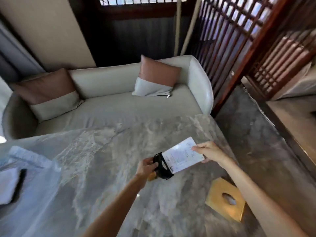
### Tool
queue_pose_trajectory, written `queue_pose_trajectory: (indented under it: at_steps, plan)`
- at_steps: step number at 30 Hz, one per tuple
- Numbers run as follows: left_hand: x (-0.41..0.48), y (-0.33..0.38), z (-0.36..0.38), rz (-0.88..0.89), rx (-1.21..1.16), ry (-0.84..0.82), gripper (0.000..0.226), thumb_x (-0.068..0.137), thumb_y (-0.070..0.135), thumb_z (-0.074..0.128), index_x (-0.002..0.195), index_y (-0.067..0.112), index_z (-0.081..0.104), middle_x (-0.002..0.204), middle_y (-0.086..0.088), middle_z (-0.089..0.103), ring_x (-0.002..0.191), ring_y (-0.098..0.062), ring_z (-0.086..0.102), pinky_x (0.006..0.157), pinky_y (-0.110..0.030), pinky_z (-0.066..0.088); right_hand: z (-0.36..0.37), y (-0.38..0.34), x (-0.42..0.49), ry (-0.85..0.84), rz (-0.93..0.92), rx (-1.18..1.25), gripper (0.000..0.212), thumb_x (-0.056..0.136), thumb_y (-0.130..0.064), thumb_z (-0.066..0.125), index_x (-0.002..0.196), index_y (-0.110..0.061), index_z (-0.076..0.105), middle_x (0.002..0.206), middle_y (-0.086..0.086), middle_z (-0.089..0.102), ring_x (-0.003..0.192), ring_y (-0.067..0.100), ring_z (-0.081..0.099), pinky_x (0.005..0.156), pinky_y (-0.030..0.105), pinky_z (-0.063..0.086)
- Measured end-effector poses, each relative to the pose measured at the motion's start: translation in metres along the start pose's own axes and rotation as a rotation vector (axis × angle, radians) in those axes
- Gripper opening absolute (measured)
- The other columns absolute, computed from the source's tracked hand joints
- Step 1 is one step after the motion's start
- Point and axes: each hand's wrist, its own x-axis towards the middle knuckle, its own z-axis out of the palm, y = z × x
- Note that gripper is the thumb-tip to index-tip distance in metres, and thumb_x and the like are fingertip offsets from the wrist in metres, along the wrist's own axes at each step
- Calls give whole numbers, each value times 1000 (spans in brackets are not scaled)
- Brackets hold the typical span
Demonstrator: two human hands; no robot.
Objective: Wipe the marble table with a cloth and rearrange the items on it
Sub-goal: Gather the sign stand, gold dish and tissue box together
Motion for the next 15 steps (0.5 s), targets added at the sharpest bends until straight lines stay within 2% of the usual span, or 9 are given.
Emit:
queue_pose_trajectory:
  at_steps: [3,5,7,8,10,12,15]
  plan:
    - [42,10,53,-26,-27,-40,36,91,-14,51,126,-9,57,108,-21,65,86,-28,63,73,-30,55,-46,5,24,63,9,-72,22,90,-30,69,104,-16,77,95,6,75,84,13,68,71,34,63]
    - [71,19,90,-38,-29,-59,38,91,-15,50,127,-5,57,107,-18,63,78,-23,63,65,-21,57,-77,2,40,98,-10,-180,18,89,-33,68,80,-19,76,75,-2,69,73,12,66,67,32,61]
    - [100,28,125,-61,8,-54,39,90,-14,50,126,-2,59,101,-14,62,74,-19,60,68,-21,56,-102,-4,58,148,-37,-331,43,87,-38,67,54,-16,50,55,-7,47,57,12,53,56,26,45]
    - [114,31,140,-85,42,-55,37,89,-13,50,123,-2,62,97,-14,62,77,-22,59,74,-25,54,-112,-7,66,179,-48,-420,50,86,-41,66,53,-16,38,51,-8,38,52,12,45,53,26,36]
    - [145,34,173,-121,153,-88,38,86,-12,45,117,-2,65,89,-13,60,81,-23,53,77,-31,48,-129,-10,83,246,-60,-578,51,86,-46,64,56,-14,38,51,-6,38,53,16,42,53,28,29]
    - [165,39,191,-118,277,-115,41,82,-13,40,112,-4,66,82,-11,58,77,-21,50,72,-30,45,-132,-15,93,284,-59,-691,46,86,-50,61,64,-11,51,59,-5,53,63,23,56,59,30,37]
    - [191,39,215,-100,373,-151,39,80,-13,43,113,-6,64,95,-16,63,89,-21,54,85,-35,50,-128,-12,111,319,-59,-754,47,89,-50,59,58,-16,50,76,2,63,83,31,63,72,34,38]
